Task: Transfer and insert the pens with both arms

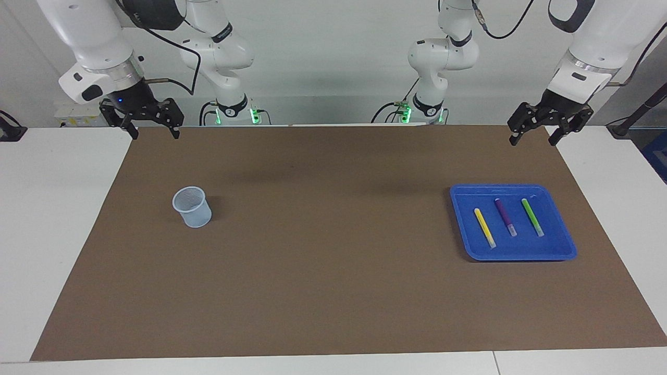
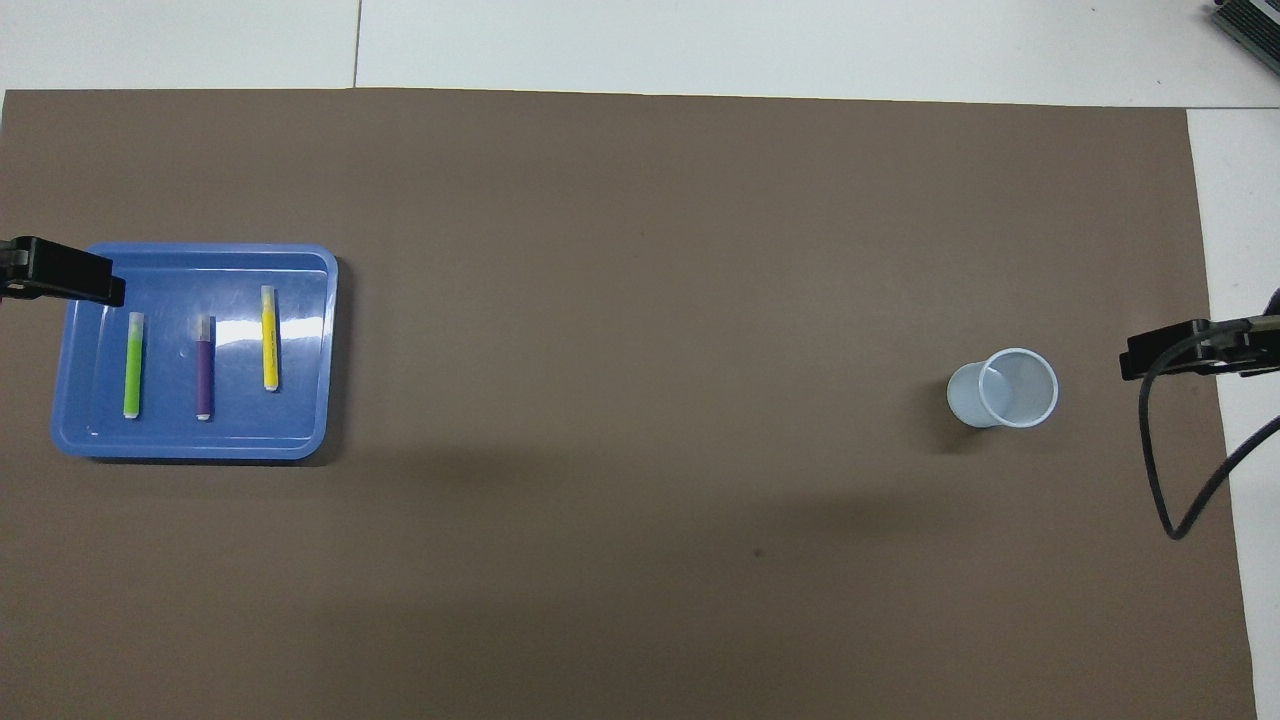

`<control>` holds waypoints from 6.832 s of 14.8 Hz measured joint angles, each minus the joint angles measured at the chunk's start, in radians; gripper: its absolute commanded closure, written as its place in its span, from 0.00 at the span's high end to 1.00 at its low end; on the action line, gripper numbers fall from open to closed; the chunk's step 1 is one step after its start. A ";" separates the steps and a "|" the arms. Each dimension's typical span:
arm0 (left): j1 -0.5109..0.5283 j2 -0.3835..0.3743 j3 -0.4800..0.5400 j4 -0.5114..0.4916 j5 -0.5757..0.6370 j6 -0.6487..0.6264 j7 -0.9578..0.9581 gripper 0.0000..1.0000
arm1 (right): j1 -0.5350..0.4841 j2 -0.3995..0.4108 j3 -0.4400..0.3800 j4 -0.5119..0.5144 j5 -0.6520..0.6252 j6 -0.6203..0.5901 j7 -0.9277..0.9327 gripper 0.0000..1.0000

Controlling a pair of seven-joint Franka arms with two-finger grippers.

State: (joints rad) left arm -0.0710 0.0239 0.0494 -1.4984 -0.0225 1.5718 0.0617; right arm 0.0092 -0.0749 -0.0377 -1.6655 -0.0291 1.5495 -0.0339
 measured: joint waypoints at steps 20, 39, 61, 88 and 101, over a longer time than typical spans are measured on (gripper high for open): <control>-0.001 0.000 -0.002 -0.010 -0.003 0.007 -0.063 1.00 | -0.003 0.001 -0.005 -0.049 0.004 0.066 0.000 1.00; 0.031 -0.070 0.007 -0.297 -0.013 0.282 -0.027 1.00 | 0.139 -0.081 0.003 -0.263 0.202 0.200 0.239 1.00; 0.066 0.156 0.005 -0.370 -0.036 0.561 0.002 1.00 | 0.136 -0.099 -0.005 -0.306 0.285 0.215 0.403 1.00; 0.063 0.351 -0.012 -0.372 -0.096 0.701 0.056 0.85 | 0.141 -0.100 -0.003 -0.333 0.403 0.224 0.519 1.00; 0.063 0.361 -0.011 -0.372 -0.130 0.706 0.078 0.22 | 0.163 -0.100 -0.001 -0.342 0.539 0.328 0.637 1.00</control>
State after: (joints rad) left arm -0.0076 0.3850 0.0384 -1.8706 -0.1523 2.2781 0.1392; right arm 0.1725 -0.1751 -0.0390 -2.0080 0.5100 1.8772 0.6026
